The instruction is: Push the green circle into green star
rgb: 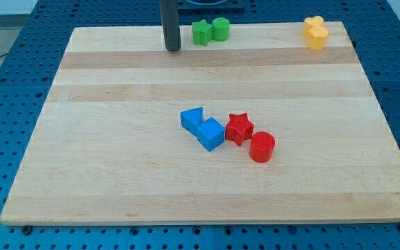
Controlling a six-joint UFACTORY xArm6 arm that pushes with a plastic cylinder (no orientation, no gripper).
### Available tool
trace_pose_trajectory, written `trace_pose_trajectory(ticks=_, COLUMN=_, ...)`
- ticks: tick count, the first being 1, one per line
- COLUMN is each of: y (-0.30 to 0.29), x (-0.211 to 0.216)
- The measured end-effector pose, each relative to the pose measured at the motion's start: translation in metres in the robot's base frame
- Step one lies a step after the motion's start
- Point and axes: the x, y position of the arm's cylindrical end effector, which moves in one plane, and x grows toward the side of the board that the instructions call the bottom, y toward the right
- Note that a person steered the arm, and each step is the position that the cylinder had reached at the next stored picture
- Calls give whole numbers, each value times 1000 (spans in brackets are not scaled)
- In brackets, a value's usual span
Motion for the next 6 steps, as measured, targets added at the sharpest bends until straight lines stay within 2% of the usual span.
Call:
trace_pose_trajectory(ticks=2, y=-7, x=33)
trace_pose_trajectory(ticks=3, y=44, x=45)
trace_pose_trajectory(ticks=4, y=155, x=31)
trace_pose_trajectory(ticks=5, y=247, x=-21)
trace_pose_trajectory(ticks=6, y=245, x=-75)
